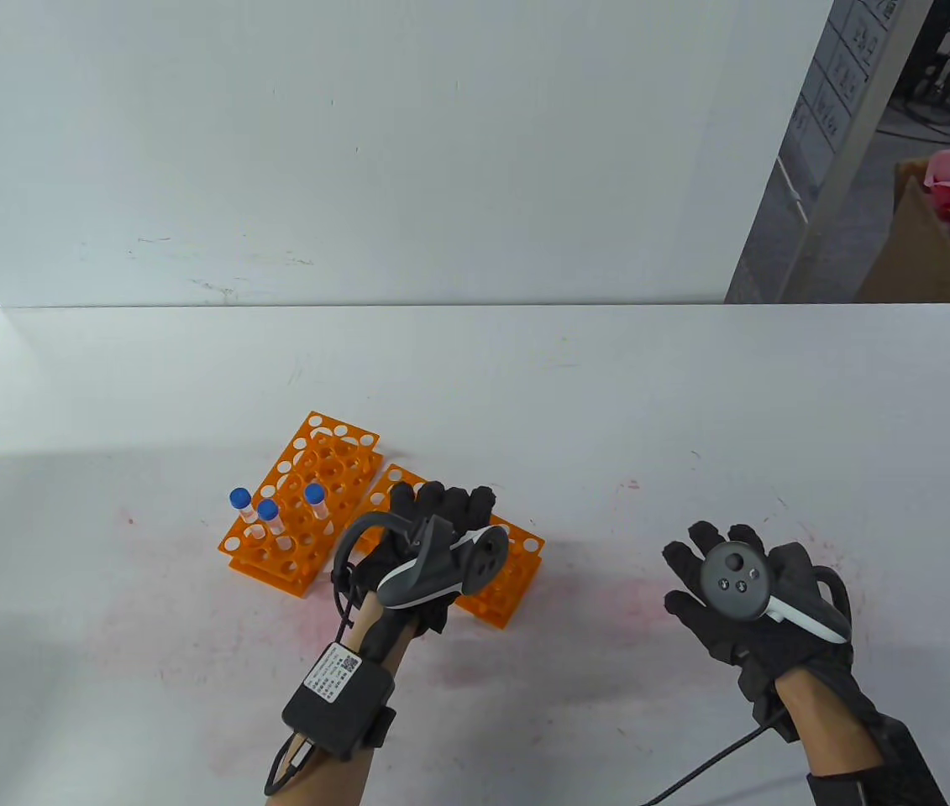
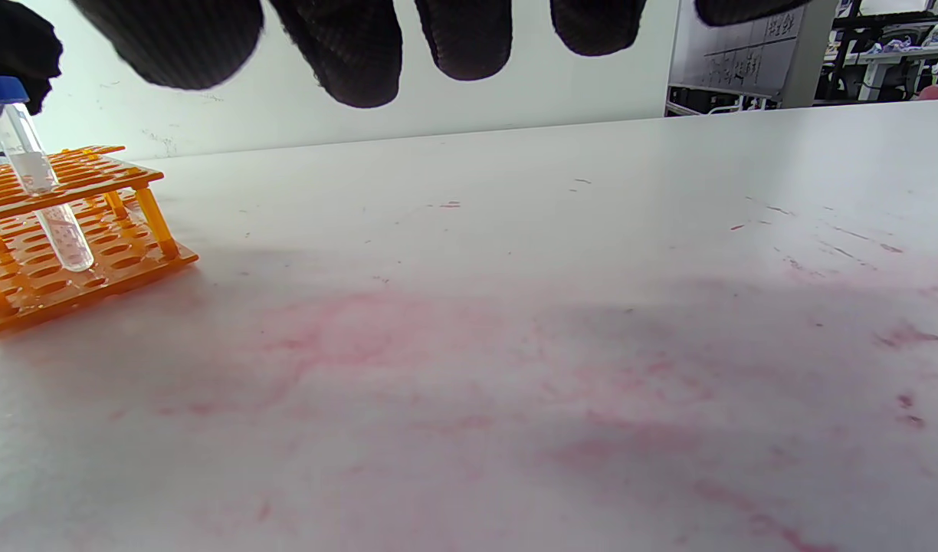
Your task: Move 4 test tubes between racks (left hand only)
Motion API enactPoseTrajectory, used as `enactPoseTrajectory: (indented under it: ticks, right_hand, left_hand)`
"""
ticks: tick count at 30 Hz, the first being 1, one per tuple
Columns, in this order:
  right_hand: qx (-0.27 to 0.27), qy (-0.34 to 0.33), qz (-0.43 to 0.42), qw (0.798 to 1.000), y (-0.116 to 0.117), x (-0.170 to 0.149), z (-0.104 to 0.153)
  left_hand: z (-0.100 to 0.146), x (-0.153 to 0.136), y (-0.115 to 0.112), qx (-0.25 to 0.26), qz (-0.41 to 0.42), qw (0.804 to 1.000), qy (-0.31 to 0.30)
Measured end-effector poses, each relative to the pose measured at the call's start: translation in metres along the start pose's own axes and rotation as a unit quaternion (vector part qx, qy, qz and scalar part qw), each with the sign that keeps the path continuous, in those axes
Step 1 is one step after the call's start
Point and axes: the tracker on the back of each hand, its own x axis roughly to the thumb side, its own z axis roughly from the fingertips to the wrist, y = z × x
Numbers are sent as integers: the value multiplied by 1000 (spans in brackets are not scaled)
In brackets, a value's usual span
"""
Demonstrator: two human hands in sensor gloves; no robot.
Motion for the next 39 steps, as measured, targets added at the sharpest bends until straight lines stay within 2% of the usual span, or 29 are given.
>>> enactPoseTrajectory:
  ticks: [11, 14, 20, 33, 39]
  right_hand:
    - [-25, -17, 6, 1000, -2, 7, 3]
    - [-23, -14, 2, 1000, -2, 7, 3]
    - [-26, -17, 2, 1000, -3, 7, 4]
    - [-14, -21, 1, 1000, -1, 8, 3]
    - [-2, -21, 2, 1000, 2, 8, 1]
  left_hand:
    - [10, -66, 7, 7, 34, 995, 96]
    - [15, -79, 6, 26, 37, 994, 103]
    - [23, -106, -1, 15, 38, 989, 145]
    - [31, -133, -12, 17, 41, 979, 198]
    - [28, -139, -25, -6, 48, 974, 221]
